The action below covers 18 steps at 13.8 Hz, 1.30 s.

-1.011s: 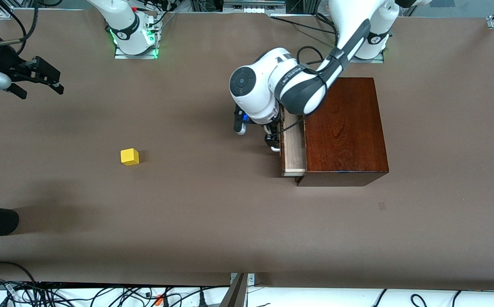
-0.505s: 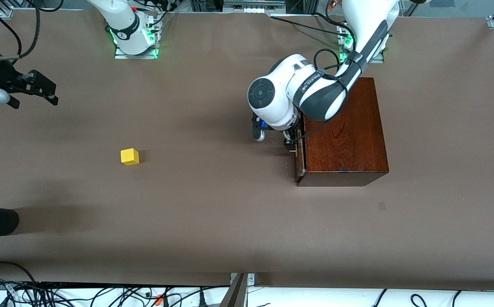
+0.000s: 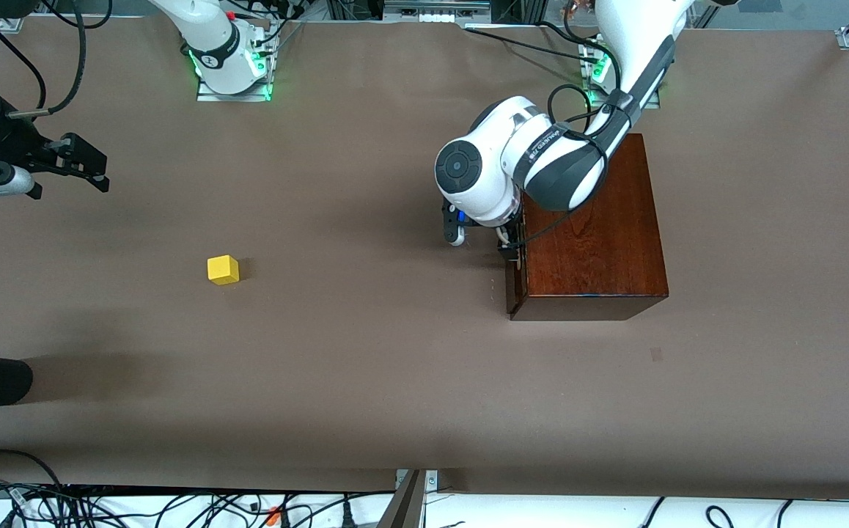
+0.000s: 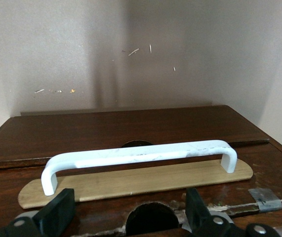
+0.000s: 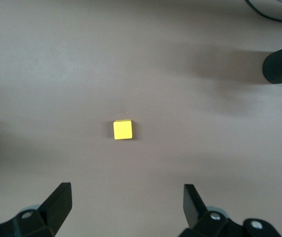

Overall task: Open drawer, take yellow block, close drawer
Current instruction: 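Push the drawer fully into the box with the left gripper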

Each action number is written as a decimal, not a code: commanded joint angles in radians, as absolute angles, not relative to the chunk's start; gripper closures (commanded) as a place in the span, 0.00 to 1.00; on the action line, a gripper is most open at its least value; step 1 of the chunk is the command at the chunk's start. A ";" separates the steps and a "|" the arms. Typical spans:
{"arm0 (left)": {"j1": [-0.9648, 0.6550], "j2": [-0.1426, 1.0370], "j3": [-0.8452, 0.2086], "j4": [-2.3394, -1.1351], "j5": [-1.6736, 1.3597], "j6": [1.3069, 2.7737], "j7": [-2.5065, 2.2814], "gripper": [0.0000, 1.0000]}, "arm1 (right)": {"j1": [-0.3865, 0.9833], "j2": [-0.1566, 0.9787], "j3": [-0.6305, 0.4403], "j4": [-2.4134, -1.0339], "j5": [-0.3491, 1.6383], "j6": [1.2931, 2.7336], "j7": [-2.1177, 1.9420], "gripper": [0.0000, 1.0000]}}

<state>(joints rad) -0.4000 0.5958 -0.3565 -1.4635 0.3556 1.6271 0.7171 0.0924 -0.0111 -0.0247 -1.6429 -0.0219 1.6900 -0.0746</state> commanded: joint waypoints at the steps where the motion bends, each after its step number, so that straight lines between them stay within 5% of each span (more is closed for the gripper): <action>1: -0.405 0.557 -0.359 -1.428 0.376 1.620 0.600 0.00 | 0.100 -0.003 -0.021 -1.621 -0.028 1.667 -0.055 0.00; 6: -0.413 0.525 -0.359 -1.273 0.318 1.614 0.301 0.00 | 0.091 0.021 -0.026 -1.618 -0.029 1.707 -0.058 0.00; 18: -0.229 0.378 -0.351 -1.181 0.206 1.562 -0.200 0.00 | 0.086 0.025 -0.032 -1.620 -0.029 1.724 -0.057 0.00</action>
